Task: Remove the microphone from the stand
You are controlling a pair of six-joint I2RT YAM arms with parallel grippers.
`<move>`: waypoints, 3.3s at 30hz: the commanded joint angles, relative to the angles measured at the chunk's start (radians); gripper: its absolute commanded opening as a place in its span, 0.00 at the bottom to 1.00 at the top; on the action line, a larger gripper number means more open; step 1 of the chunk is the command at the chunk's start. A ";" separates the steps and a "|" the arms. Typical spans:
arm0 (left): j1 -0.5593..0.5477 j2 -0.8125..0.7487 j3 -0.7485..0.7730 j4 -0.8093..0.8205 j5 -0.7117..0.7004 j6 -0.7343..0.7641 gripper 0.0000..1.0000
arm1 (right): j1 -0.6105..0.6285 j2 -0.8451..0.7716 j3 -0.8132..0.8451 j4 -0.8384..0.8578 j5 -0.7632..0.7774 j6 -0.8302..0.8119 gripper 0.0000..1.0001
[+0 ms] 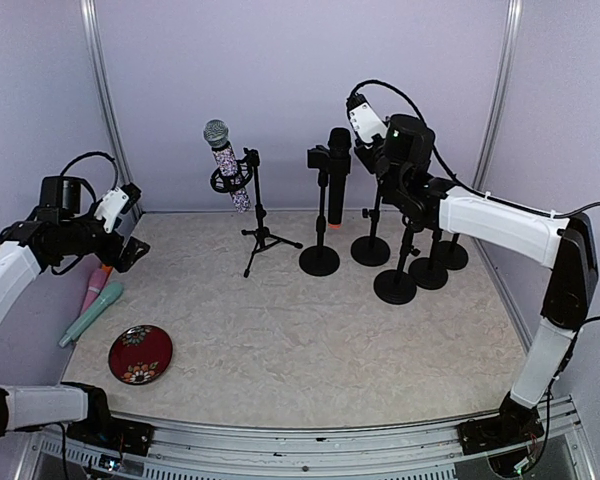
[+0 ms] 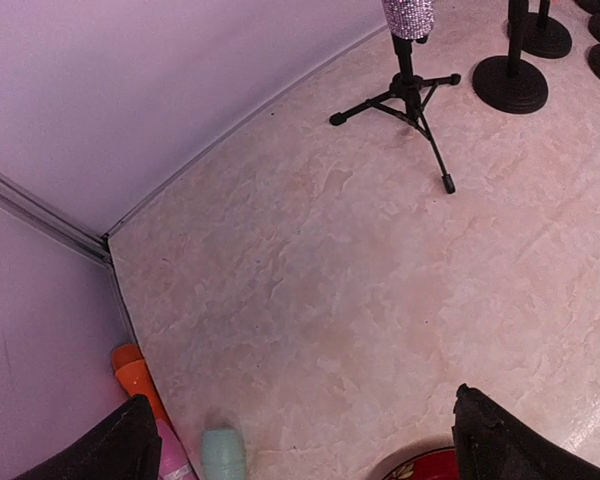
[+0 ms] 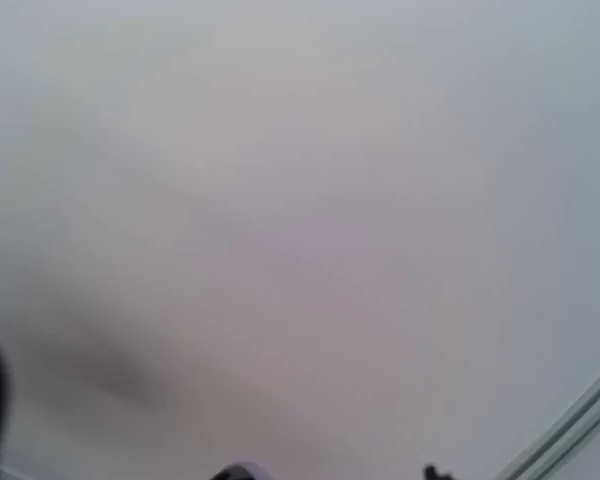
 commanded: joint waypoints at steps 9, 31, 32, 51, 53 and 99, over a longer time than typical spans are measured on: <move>-0.025 -0.048 -0.049 -0.022 0.123 -0.034 0.99 | 0.201 -0.163 -0.048 0.034 0.086 -0.040 0.00; -0.025 -0.060 -0.002 -0.078 0.288 -0.048 0.99 | 0.540 -0.105 0.078 -0.048 -0.066 0.075 0.00; -0.026 -0.059 0.005 -0.072 0.300 -0.048 0.99 | 0.545 -0.084 0.100 -0.047 -0.088 0.078 0.00; -0.154 0.035 0.012 0.204 0.630 -0.275 0.82 | 0.577 0.144 0.281 0.043 -0.399 0.091 0.00; -0.163 0.061 0.017 0.210 0.649 -0.288 0.79 | 0.585 0.149 0.277 0.060 -0.397 0.077 0.00; -0.289 0.265 -0.019 0.438 0.403 -0.337 0.00 | 0.800 -0.057 0.127 0.237 -0.206 -0.126 0.00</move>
